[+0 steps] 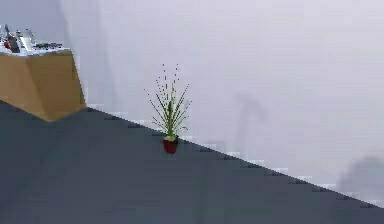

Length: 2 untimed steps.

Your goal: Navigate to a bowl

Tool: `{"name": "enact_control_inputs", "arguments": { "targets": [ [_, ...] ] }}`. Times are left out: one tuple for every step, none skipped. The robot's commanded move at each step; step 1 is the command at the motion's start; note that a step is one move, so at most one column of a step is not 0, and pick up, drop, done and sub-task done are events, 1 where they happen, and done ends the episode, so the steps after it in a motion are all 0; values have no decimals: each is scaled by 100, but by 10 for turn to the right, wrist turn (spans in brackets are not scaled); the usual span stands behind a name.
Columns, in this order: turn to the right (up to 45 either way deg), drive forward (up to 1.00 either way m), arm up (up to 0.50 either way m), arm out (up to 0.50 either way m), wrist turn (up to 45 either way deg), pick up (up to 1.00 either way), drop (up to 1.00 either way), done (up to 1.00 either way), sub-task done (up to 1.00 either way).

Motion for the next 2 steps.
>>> {"name": "enact_control_inputs", "arguments": {
  "targets": [
    [-450,0,0,0,0,0,0,0,0],
    [-450,0,0,0,0,0,0,0,0]
  ]
}}
